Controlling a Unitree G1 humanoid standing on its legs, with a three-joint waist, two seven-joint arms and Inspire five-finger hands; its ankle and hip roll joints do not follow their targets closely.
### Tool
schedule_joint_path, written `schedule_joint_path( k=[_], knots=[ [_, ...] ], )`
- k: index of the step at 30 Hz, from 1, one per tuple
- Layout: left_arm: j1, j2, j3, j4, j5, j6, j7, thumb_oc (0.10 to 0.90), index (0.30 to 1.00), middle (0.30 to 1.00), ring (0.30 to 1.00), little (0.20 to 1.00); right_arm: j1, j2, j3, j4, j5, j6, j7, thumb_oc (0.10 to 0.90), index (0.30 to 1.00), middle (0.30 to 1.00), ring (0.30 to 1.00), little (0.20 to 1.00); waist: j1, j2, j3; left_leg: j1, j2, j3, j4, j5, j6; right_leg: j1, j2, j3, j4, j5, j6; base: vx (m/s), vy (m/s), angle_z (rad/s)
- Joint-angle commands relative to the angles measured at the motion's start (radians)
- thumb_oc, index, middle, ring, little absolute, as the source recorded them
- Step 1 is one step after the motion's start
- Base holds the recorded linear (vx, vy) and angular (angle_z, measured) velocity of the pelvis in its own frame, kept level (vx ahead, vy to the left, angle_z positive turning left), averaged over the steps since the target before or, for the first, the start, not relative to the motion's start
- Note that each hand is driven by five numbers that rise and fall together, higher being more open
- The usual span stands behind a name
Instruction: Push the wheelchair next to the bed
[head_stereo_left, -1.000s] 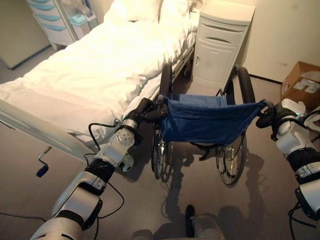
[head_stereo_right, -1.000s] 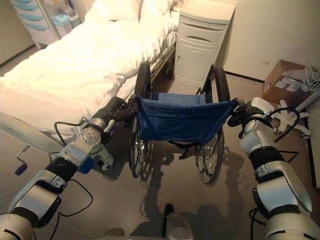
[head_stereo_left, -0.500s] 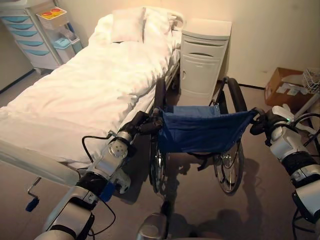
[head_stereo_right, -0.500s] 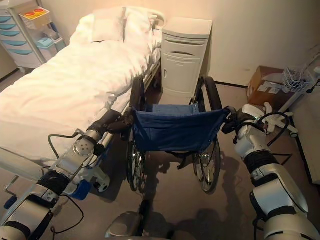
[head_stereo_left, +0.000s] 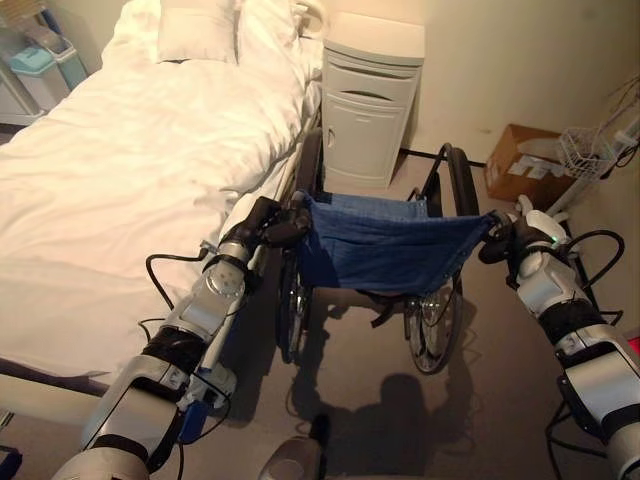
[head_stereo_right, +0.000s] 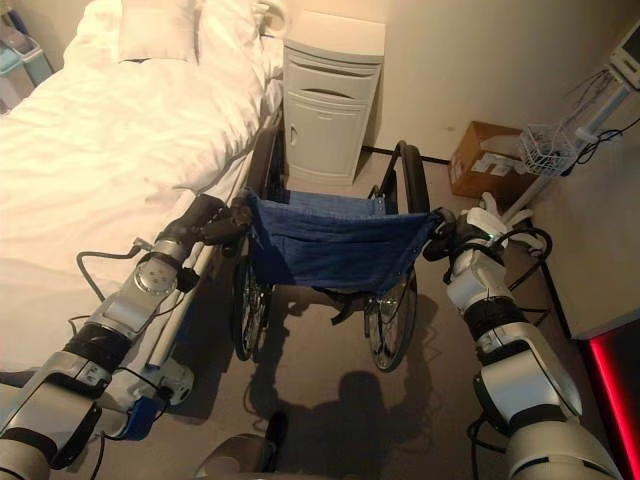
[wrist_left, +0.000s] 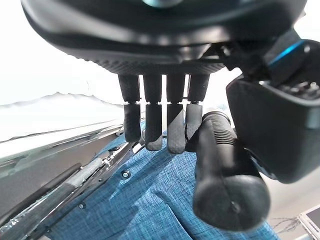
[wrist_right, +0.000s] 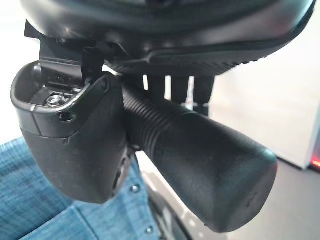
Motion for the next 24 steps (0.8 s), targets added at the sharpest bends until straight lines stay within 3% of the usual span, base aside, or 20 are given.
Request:
schedule_joint_path(
  k=[1,2,3,4,5,7,9,12,18,19,20,21,22,23,24],
  knots=[
    [0.064,0.032,-0.02,0.072,0.098,0.048,0.022,0.4,0.3,0.3,0.3,0.3,0.098,0.035,0.127,-0.134,-0.009,-0.293,-0.001,0.4,0.3,0.3,0.3,0.3,0.001,0.009,0.025,0.036,-0.022,0.01,-0.019,-0.061,-0.01,-0.014,0.001,0.026,0.299,0.359,0.036,0.28,0.106,0.21],
    [0.07,0.032,-0.016,0.071,0.102,0.046,0.022,0.4,0.3,0.3,0.3,0.3,0.104,0.034,0.128,-0.14,-0.011,-0.292,0.001,0.4,0.3,0.3,0.3,0.3,-0.003,0.01,0.025,0.045,-0.02,0.011,-0.019,-0.066,-0.009,-0.034,-0.001,0.025,0.305,0.362,0.035,0.38,0.065,0.27],
    [0.099,0.03,-0.003,0.066,0.105,0.039,0.033,0.4,0.3,0.3,0.3,0.3,0.123,0.027,0.133,-0.182,-0.015,-0.267,0.014,0.4,0.3,0.3,0.3,0.3,-0.044,0.021,0.044,0.121,-0.017,-0.014,-0.037,-0.078,-0.009,-0.181,0.02,0.016,0.269,0.342,0.018,0.34,0.017,0.14],
    [0.106,0.032,0.0,0.061,0.105,0.038,0.036,0.4,0.3,0.3,0.3,0.3,0.125,0.025,0.134,-0.201,-0.014,-0.251,0.022,0.4,0.3,0.3,0.3,0.3,-0.054,0.022,0.05,0.136,-0.021,-0.025,-0.038,-0.087,-0.008,-0.228,0.023,0.017,0.235,0.345,0.013,0.47,-0.052,0.04],
    [0.111,0.039,0.008,0.044,0.102,0.042,0.04,0.4,0.3,0.3,0.3,0.3,0.125,0.016,0.135,-0.247,-0.008,-0.208,0.038,0.4,0.3,0.3,0.3,0.3,-0.083,0.012,0.075,0.17,-0.045,-0.055,-0.025,-0.125,-0.003,-0.3,0.016,0.016,0.145,0.339,0.006,0.31,-0.114,-0.07],
    [0.097,0.042,0.013,0.038,0.091,0.043,0.047,0.4,0.3,0.3,0.3,0.3,0.113,0.011,0.13,-0.267,-0.003,-0.18,0.05,0.4,0.3,0.3,0.3,0.3,-0.11,-0.012,0.093,0.206,-0.074,-0.088,-0.009,-0.162,-0.003,-0.346,-0.004,0.015,-0.059,0.348,0.012,0.36,-0.178,0.28],
    [0.084,0.038,0.019,0.042,0.083,0.043,0.049,0.4,0.3,0.3,0.3,0.3,0.084,0.012,0.127,-0.27,-0.015,-0.154,0.084,0.4,0.3,0.3,0.3,0.3,-0.121,0.001,0.1,0.245,-0.059,-0.112,-0.018,-0.176,-0.014,-0.331,0.016,0.007,-0.138,0.328,0.01,0.28,-0.134,1.18],
    [0.065,0.03,0.031,0.044,0.082,0.054,0.053,0.4,0.3,0.3,0.3,0.3,0.013,0.021,0.144,-0.257,0.007,-0.11,0.122,0.4,0.3,0.3,0.3,0.3,-0.111,-0.008,0.092,0.226,-0.063,-0.102,-0.007,-0.18,-0.015,-0.272,0.038,0.02,-0.091,0.298,0.007,0.19,-0.149,0.75],
    [0.058,0.015,0.011,0.077,0.077,0.039,0.042,0.4,0.3,0.3,0.3,0.3,0.055,0.029,0.127,-0.218,0.033,-0.103,0.16,0.4,0.3,0.3,0.3,0.3,-0.136,-0.026,0.057,0.275,-0.008,-0.064,0.064,-0.249,-0.057,-0.202,0.015,0.01,-0.096,0.264,-0.004,0.29,-0.145,0.2],
    [0.05,0.004,-0.006,0.087,0.086,0.048,0.046,0.4,0.3,0.3,0.3,0.3,0.074,0.019,0.116,-0.21,0.022,-0.117,0.179,0.4,0.3,0.3,0.3,0.3,-0.158,-0.023,0.04,0.298,0.048,-0.046,0.149,-0.179,-0.099,-0.189,0.015,-0.011,-0.104,0.251,-0.025,0.19,-0.024,0.12],
    [0.046,0.0,-0.015,0.092,0.081,0.049,0.052,0.4,0.3,0.3,0.3,0.3,0.08,0.016,0.117,-0.207,0.017,-0.122,0.177,0.4,0.3,0.3,0.3,0.3,-0.163,-0.021,0.04,0.285,0.066,-0.042,0.194,-0.144,-0.113,-0.174,0.016,-0.02,-0.111,0.247,-0.033,0.25,-0.022,0.38],
    [0.034,-0.007,-0.04,0.097,0.06,0.054,0.068,0.4,0.3,0.3,0.3,0.3,0.094,0.007,0.123,-0.202,0.034,-0.125,0.155,0.4,0.3,0.3,0.3,0.3,-0.16,-0.032,0.054,0.194,0.079,-0.034,0.325,-0.061,-0.125,-0.13,0.013,-0.023,-0.132,0.239,-0.052,0.17,-0.03,0.49],
    [0.025,-0.008,-0.044,0.098,0.06,0.056,0.067,0.4,0.3,0.3,0.3,0.3,0.095,0.008,0.124,-0.202,0.045,-0.121,0.147,0.4,0.3,0.3,0.3,0.3,-0.149,-0.042,0.068,0.128,0.072,-0.026,0.347,-0.037,-0.123,-0.096,0.01,-0.017,-0.145,0.233,-0.057,0.16,-0.032,0.66],
    [0.016,-0.009,-0.047,0.1,0.062,0.058,0.064,0.4,0.3,0.3,0.3,0.3,0.092,0.011,0.124,-0.201,0.046,-0.117,0.144,0.4,0.3,0.3,0.3,0.3,-0.139,-0.04,0.086,0.093,0.079,-0.02,0.357,-0.035,-0.125,-0.067,0.017,-0.015,-0.153,0.226,-0.059,0.14,0.038,0.35],
    [-0.001,-0.007,-0.039,0.112,0.072,0.054,0.06,0.4,0.3,0.3,0.3,0.3,0.073,0.029,0.134,-0.193,0.039,-0.108,0.131,0.4,0.3,0.3,0.3,0.3,-0.119,-0.021,0.117,0.055,0.094,0.009,0.178,-0.018,-0.135,-0.018,0.044,-0.002,-0.167,0.208,-0.05,0.15,0.109,0.15]
  ],
)
